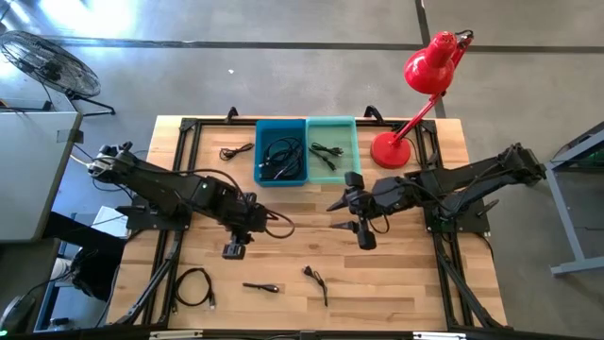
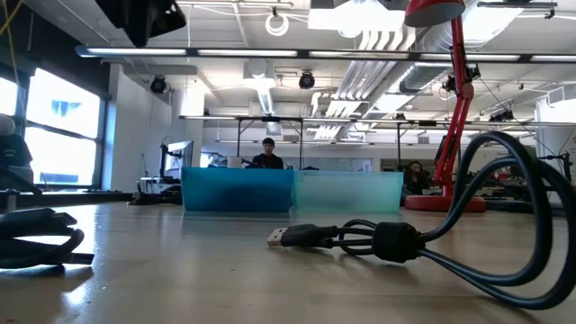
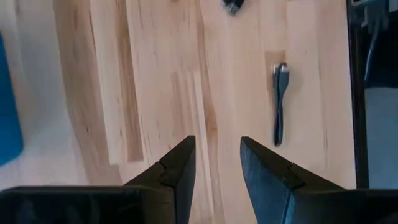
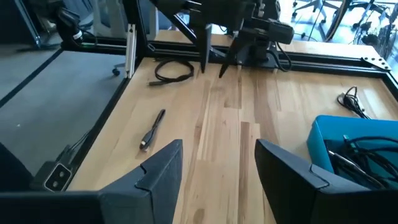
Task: Pick & Place USB Port
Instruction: Put the black USB cable into the green bin
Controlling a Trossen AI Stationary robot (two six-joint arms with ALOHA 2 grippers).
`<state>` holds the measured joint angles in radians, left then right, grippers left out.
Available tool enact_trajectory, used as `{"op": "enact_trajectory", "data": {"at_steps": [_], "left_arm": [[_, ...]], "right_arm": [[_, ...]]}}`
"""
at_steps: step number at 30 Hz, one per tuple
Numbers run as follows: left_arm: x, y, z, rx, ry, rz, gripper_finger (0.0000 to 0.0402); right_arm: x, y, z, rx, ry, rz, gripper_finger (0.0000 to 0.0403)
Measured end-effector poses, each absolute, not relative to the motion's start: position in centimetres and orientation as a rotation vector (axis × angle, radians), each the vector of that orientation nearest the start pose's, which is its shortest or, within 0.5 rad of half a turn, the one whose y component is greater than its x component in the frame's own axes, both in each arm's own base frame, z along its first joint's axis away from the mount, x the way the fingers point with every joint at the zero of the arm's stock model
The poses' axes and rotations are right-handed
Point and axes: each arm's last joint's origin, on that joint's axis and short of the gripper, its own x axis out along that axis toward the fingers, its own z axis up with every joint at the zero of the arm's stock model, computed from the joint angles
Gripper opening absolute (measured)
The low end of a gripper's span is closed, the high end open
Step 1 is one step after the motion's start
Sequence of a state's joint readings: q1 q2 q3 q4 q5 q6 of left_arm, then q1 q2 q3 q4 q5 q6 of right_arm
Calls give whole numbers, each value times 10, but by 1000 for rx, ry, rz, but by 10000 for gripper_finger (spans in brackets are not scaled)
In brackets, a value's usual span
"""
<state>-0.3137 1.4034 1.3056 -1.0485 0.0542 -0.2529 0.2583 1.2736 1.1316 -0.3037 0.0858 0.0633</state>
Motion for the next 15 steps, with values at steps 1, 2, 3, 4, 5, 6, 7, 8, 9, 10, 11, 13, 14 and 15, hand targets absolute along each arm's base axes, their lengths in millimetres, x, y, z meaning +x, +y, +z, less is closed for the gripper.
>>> {"op": "enact_trajectory", "data": {"at_steps": [1, 2, 3, 4, 5, 6, 7, 8, 9, 10, 11, 13, 14, 15], "left_arm": [[251, -83, 311, -77, 1186, -182, 124], [250, -82, 311, -79, 1200, -182, 124], [249, -81, 310, -63, 1212, -191, 124], [249, -81, 310, -39, 1216, -204, 124], [249, -81, 310, -28, 1215, -210, 124], [248, -81, 310, -21, 1217, -202, 124], [248, -80, 309, -12, 1220, -189, 124], [248, -80, 309, -1, 1218, -182, 124], [248, -80, 310, 2, 1214, -179, 124], [248, -80, 310, 3, 1215, -176, 124], [248, -79, 309, 5, 1217, -174, 124], [247, -79, 309, 11, 1220, -170, 124], [247, -79, 309, 15, 1228, -165, 124], [245, -78, 309, 20, 1242, -161, 124]], "right_arm": [[272, 70, 339, -14, 449, 156, 192], [272, 70, 338, -13, 454, 157, 192], [271, 71, 338, -14, 459, 159, 192], [271, 71, 338, -15, 462, 159, 192], [271, 71, 337, -15, 464, 159, 192], [271, 71, 337, -15, 466, 160, 192], [271, 71, 337, -15, 469, 160, 192], [271, 71, 336, -16, 474, 159, 192], [270, 71, 336, -18, 479, 155, 192], [270, 70, 336, -19, 479, 151, 192], [270, 70, 336, -18, 479, 150, 192], [270, 70, 336, -18, 478, 149, 192], [270, 70, 336, -18, 478, 149, 192], [270, 70, 336, -18, 478, 149, 192]]}}
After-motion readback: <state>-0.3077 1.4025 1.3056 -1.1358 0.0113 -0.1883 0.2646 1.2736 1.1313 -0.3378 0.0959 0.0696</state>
